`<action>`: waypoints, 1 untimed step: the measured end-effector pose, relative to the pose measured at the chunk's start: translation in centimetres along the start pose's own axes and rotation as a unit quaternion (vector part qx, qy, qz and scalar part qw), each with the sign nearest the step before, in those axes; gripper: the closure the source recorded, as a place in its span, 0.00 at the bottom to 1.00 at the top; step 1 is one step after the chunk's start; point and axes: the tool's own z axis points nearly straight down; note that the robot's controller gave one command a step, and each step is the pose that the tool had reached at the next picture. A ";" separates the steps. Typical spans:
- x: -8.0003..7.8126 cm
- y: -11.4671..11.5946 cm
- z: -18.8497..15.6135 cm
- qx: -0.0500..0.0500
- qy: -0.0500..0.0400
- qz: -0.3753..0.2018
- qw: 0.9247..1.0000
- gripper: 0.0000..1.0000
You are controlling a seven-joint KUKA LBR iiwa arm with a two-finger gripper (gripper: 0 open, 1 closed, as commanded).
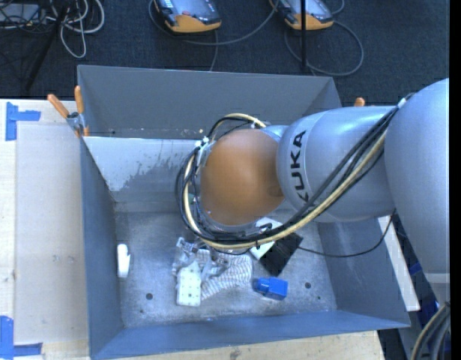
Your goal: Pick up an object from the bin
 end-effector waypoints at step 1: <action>0.0 0.0 0.0 0.000 0.000 0.000 1.000 1.00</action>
Offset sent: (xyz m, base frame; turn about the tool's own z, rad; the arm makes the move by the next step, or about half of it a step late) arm -0.0001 0.0002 0.0208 0.0001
